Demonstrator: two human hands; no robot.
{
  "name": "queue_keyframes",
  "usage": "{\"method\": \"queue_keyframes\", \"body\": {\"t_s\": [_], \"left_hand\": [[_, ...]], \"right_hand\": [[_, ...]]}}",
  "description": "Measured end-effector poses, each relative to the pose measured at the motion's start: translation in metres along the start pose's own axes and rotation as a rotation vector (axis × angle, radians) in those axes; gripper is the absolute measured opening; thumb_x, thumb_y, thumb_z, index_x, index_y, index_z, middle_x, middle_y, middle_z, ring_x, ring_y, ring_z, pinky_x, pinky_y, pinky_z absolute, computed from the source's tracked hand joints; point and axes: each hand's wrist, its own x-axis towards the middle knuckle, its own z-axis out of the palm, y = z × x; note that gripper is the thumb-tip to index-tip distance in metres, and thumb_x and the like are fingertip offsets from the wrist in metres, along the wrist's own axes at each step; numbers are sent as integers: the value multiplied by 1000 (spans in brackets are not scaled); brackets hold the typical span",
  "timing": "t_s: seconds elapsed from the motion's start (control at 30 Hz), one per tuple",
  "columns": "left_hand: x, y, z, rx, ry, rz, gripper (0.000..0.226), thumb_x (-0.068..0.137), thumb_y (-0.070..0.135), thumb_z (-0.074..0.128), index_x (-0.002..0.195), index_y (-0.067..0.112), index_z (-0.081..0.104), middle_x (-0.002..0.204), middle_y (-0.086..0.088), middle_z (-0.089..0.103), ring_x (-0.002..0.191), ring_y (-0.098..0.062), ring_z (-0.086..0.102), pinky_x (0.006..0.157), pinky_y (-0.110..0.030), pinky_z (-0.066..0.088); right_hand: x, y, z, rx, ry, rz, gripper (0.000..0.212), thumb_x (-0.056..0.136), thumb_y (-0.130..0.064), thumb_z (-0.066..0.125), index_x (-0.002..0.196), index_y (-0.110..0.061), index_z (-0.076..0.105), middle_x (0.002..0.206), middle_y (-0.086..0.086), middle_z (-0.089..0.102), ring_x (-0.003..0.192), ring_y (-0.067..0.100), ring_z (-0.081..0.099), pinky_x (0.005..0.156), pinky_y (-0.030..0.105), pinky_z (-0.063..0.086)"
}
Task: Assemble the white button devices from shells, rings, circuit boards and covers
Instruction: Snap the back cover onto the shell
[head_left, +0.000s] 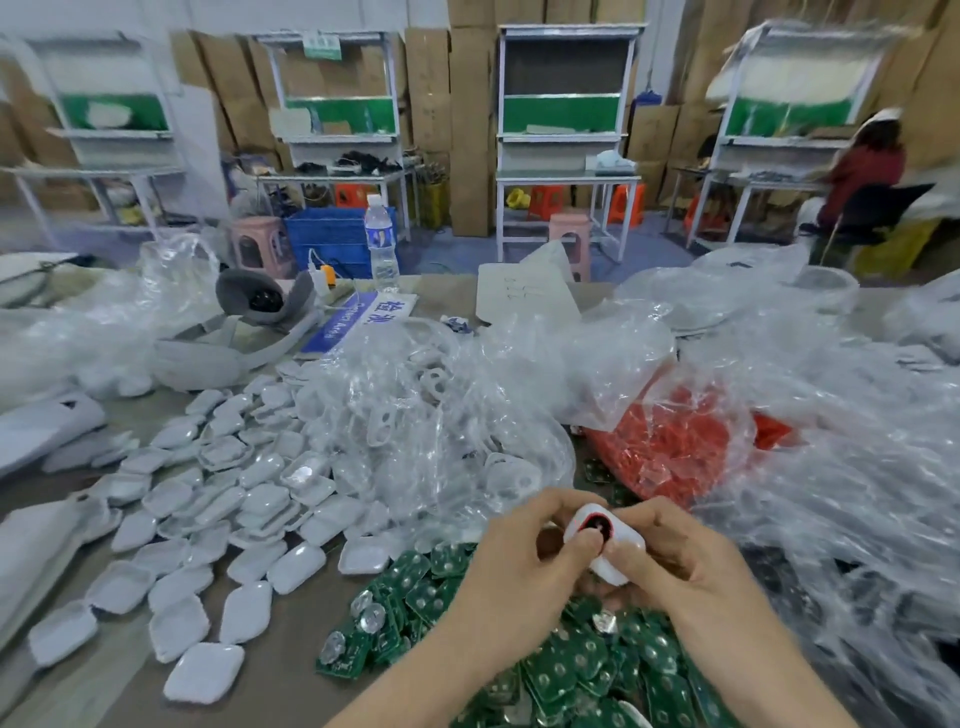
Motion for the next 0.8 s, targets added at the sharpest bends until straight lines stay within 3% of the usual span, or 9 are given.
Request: {"method": "queue_keyframes", "body": {"t_s": [0.1, 0.2, 0.3, 0.43, 0.5, 0.6, 0.67, 0.73, 0.8], "left_hand": [[1, 4, -14, -23, 33, -31, 10, 94, 25, 59, 98, 31, 66, 80, 14, 68, 66, -2, 62, 61, -16, 47], [4, 8, -30, -3, 113, -19, 13, 92, 29, 57, 96, 38, 63, 87, 6, 69, 68, -5, 61, 65, -26, 52], [7, 5, -49, 0, 131, -52, 15, 95, 26, 56, 105, 33, 64, 92, 6, 68, 73, -5, 61, 70, -28, 52], [5, 1, -61, 21, 155, -55, 15, 91, 33, 56, 103, 31, 65, 87, -4, 67, 70, -15, 58, 70, -42, 52], [5, -2, -65, 5, 167, -83, 18, 90, 34, 56, 105, 28, 65, 87, 2, 66, 69, -12, 58, 67, -35, 53], [6, -4, -72, 5, 155, -114, 24, 90, 33, 56, 110, 24, 66, 94, 2, 69, 73, -6, 62, 67, -22, 53], [6, -4, -74, 21, 147, -118, 24, 90, 34, 57, 112, 26, 65, 98, 3, 69, 77, -6, 63, 70, -26, 56], [6, -4, -71, 17, 156, -131, 30, 90, 37, 59, 118, 29, 63, 101, 4, 68, 77, -7, 62, 76, -31, 57], [7, -4, -64, 69, 156, -131, 38, 94, 38, 58, 131, 32, 58, 108, 1, 68, 79, -5, 61, 81, -28, 55]], "right_hand": [[15, -6, 8, -72, -52, -2, 6, 84, -20, 67, 81, -24, 70, 79, 9, 74, 68, 23, 71, 60, 24, 56], [32, -17, 22, -139, -97, -46, 2, 81, -28, 66, 79, -28, 67, 79, 7, 74, 65, 24, 70, 61, 28, 58], [46, -21, 37, -77, -123, -45, 10, 71, -30, 68, 81, -27, 69, 80, 11, 74, 68, 28, 71, 60, 29, 59], [58, -20, 50, -20, -181, -10, 7, 69, -22, 69, 75, -21, 70, 80, 17, 73, 66, 33, 69, 56, 33, 59], [61, -20, 55, -5, -172, 4, 15, 62, -27, 72, 75, -20, 70, 76, 20, 71, 61, 33, 68, 57, 41, 60], [62, -23, 59, 39, -190, 70, 31, 52, -32, 75, 82, -21, 72, 76, 22, 71, 59, 35, 67, 53, 38, 58], [62, -26, 60, 19, -213, 106, 42, 51, -29, 76, 90, -18, 69, 76, 23, 71, 58, 36, 65, 50, 33, 56], [59, -30, 59, -59, -207, 114, 47, 58, -24, 77, 101, -15, 59, 72, 20, 71, 56, 32, 64, 49, 30, 55], [56, -29, 56, -245, -183, 68, 43, 71, -19, 78, 104, -30, 53, 69, 6, 73, 57, 26, 65, 54, 30, 54]]}}
